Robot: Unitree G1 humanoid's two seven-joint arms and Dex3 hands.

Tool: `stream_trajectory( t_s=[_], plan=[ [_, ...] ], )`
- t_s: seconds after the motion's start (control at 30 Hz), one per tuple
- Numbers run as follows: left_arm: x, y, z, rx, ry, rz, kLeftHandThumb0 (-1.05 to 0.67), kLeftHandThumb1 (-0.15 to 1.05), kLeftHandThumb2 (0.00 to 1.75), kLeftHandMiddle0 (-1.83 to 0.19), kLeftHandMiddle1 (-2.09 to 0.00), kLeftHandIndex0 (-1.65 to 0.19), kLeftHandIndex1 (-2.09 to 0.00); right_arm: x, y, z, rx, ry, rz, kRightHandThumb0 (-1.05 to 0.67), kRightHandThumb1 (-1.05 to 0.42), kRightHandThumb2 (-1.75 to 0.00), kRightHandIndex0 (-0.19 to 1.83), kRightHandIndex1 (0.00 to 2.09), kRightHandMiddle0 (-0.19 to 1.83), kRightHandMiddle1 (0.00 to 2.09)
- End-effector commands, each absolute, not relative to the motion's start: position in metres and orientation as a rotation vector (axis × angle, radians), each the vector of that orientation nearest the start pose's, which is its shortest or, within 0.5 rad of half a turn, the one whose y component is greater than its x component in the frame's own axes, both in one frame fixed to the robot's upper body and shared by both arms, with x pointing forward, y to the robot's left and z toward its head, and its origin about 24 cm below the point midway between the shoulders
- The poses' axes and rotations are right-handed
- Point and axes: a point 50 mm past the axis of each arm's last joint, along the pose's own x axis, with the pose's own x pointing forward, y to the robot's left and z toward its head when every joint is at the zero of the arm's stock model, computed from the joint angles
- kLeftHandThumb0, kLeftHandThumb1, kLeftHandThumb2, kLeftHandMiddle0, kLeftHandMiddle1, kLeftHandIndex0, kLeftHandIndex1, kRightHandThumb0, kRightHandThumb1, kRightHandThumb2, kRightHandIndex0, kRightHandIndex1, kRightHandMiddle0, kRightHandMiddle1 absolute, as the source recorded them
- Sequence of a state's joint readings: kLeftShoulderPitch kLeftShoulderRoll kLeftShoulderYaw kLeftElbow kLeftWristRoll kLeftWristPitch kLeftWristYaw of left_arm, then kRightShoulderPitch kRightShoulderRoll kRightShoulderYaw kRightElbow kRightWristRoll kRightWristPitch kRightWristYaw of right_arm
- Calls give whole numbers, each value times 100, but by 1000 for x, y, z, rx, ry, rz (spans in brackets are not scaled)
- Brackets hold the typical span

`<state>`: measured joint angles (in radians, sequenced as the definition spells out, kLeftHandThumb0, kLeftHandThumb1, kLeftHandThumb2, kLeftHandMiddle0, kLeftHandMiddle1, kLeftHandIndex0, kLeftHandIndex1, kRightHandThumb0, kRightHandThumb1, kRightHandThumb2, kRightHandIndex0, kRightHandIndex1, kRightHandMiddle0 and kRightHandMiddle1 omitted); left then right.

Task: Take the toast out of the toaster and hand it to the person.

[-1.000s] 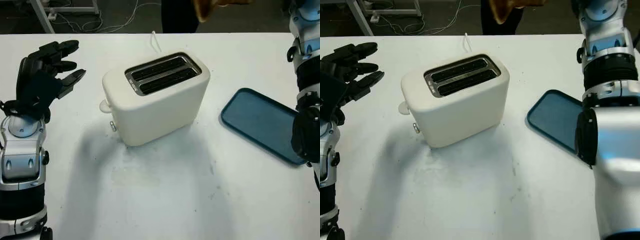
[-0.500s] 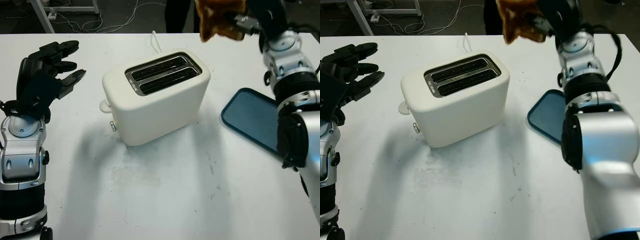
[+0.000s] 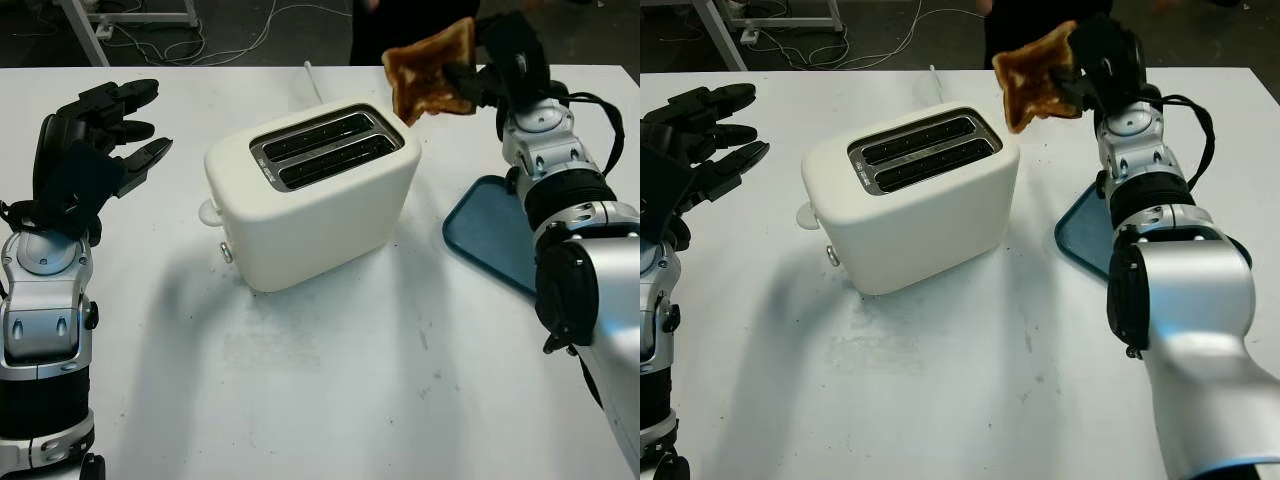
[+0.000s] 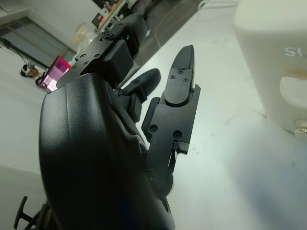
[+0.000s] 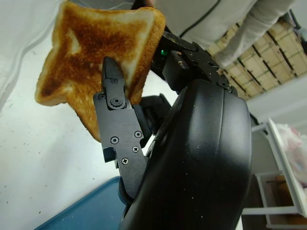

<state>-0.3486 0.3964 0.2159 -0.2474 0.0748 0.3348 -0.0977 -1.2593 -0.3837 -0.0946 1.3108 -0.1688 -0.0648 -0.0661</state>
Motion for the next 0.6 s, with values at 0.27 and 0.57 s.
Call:
stream_trajectory(
  t_s=[0.27, 0.57],
  plan=[
    [290, 237, 191, 427, -294, 130, -15, 92, 8, -33, -86, -63, -9, 425, -216, 202, -309, 40, -266, -18, -92, -20, 60, 175, 45, 13],
    [290, 237, 191, 432, -295, 134, -16, 92, 7, -34, -88, -64, -10, 426, -216, 203, -299, 21, -253, -14, -92, -18, 58, 175, 25, 5]
  ],
)
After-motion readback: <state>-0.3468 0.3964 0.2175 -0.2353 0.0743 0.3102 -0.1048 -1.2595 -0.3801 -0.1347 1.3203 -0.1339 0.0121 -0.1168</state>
